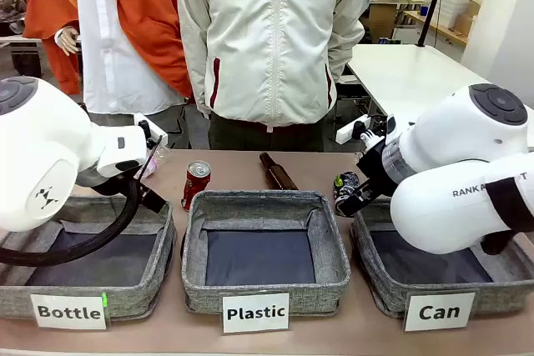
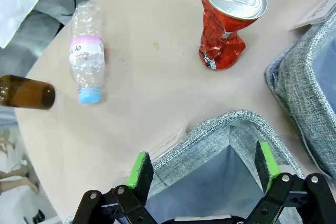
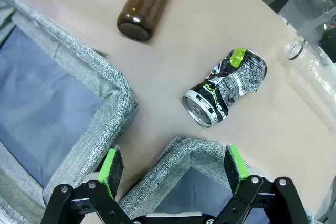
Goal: Sort the can waste into the basket.
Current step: Pick up the can waste from the table and place it in the right Fabric basket.
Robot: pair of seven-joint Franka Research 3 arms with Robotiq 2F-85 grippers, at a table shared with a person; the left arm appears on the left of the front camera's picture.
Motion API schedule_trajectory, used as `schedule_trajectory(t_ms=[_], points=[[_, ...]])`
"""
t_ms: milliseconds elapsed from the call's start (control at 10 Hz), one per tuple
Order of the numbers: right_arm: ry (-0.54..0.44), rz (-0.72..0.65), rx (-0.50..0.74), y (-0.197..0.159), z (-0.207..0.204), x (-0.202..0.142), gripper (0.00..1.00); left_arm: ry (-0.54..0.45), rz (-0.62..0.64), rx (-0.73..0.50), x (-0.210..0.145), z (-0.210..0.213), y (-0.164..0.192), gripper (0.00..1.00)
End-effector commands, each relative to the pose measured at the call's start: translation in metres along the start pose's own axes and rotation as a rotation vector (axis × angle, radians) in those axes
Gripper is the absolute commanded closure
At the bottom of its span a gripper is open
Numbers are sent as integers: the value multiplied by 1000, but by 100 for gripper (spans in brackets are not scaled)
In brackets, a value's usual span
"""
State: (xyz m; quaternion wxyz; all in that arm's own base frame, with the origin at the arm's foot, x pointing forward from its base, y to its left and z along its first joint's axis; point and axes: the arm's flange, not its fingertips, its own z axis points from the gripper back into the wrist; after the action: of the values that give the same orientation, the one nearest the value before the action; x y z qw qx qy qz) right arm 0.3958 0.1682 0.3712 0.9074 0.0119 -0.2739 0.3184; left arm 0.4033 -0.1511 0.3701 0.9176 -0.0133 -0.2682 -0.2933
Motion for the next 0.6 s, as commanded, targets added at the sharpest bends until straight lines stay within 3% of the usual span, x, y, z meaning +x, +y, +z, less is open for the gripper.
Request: schedule_trajectory(t_ms=[0,500], points=[[0,0,0,0,0,0,0,0,0,0,0,0,0,0],[0,0,0,0,0,0,0,0,0,0,0,0,0,0]])
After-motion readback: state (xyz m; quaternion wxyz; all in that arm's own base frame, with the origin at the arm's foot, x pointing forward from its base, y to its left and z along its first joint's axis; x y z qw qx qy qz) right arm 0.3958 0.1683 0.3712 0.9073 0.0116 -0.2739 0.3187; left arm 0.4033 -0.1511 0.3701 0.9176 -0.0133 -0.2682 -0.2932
